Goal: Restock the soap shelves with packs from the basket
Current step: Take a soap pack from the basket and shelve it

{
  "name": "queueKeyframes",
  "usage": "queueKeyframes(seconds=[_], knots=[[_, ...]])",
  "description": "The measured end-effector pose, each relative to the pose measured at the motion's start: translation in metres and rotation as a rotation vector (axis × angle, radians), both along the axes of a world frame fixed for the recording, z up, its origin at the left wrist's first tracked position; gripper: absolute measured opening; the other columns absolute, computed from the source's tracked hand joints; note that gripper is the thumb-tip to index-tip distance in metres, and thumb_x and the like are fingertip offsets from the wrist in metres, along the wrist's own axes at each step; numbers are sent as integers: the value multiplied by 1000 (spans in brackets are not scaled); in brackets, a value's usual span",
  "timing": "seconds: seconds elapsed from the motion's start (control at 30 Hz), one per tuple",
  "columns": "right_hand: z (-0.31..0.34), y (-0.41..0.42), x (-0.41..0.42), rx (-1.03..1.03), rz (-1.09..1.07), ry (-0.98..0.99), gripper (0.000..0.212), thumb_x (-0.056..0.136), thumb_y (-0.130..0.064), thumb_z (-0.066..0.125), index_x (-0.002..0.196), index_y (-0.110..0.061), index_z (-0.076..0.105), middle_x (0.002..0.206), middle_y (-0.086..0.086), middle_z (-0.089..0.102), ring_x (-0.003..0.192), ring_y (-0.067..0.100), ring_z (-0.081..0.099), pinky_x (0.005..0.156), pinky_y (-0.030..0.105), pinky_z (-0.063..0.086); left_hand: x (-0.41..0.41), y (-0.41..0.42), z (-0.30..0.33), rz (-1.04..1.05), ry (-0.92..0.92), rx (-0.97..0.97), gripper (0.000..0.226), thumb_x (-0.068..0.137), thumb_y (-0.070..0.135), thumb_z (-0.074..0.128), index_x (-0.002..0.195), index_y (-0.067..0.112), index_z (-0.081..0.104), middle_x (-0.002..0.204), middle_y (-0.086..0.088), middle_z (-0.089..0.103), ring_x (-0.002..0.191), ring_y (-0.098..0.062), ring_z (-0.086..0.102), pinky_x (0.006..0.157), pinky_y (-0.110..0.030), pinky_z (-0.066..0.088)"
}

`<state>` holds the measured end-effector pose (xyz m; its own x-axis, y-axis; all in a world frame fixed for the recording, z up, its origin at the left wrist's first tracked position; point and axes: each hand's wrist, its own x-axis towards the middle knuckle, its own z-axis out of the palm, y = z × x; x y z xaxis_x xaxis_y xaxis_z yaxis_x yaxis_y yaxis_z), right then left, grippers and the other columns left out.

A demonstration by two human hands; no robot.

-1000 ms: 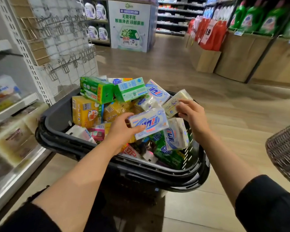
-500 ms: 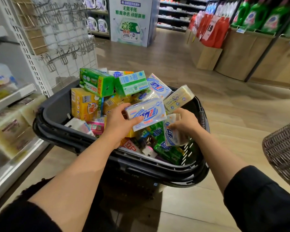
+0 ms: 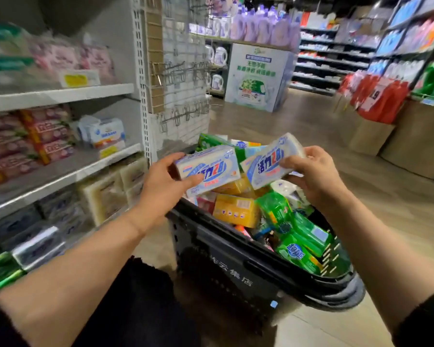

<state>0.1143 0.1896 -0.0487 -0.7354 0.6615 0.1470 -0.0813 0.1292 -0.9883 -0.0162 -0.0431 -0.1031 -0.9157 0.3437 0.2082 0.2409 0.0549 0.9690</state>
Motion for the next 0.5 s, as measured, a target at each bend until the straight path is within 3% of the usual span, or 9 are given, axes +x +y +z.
queueKeyframes(seconds=[0.07, 0.13, 0.2, 0.27, 0.37, 0.43, 0.5], knots=[[13, -37, -20, -68, 129, 69, 43, 63, 0, 72, 99, -1, 50, 89, 19, 61, 77, 26, 68, 72, 43, 52, -8, -50, 8, 66, 14, -6, 62, 72, 4, 81, 128, 5, 56, 106, -9, 70, 91, -17, 66, 91, -34, 54], [18, -77, -45, -78, 237, 104, 27, 69, 2, 72, 87, -6, 53, 83, 14, 64, 77, 23, 68, 68, 35, 54, -12, -105, 14, 135, 20, -15, 60, 73, 7, 80, 128, 4, 57, 102, -7, 71, 87, -15, 68, 84, -29, 56], [20, -124, -68, -78, 322, 100, 21, 74, -2, 73, 86, -11, 58, 82, 5, 69, 78, 18, 68, 69, 30, 54, -12, -161, 15, 230, 41, -54, 64, 69, 17, 84, 127, 5, 59, 100, -6, 72, 87, -17, 69, 83, -35, 57], [14, -172, -89, -84, 387, 56, 35, 70, -7, 79, 100, -6, 61, 89, 4, 70, 83, 19, 68, 79, 33, 55, -10, -216, 10, 333, 32, -88, 82, 57, 35, 91, 128, 8, 59, 100, -6, 73, 87, -20, 70, 84, -41, 57], [-4, -237, -120, -13, 479, -62, 69, 62, -16, 88, 115, 14, 55, 101, 22, 66, 90, 21, 64, 92, 40, 52, -18, -289, -10, 496, 11, -165, 96, 42, 55, 86, 124, 11, 62, 100, -6, 74, 93, -24, 70, 87, -48, 56], [-22, -270, -138, 30, 538, -153, 63, 62, -15, 88, 110, 11, 57, 101, 21, 64, 100, 32, 64, 88, 39, 49, -22, -326, -23, 578, -53, -194, 82, 46, 43, 90, 117, 13, 64, 98, -8, 73, 92, -26, 70, 87, -50, 56], [-41, -298, -156, 61, 577, -232, 36, 68, -4, 83, 95, 2, 61, 86, 10, 62, 90, 29, 64, 91, 45, 49, -29, -353, -35, 627, -92, -261, 62, 50, 36, 92, 104, 20, 66, 96, -8, 73, 90, -28, 70, 84, -51, 56]])
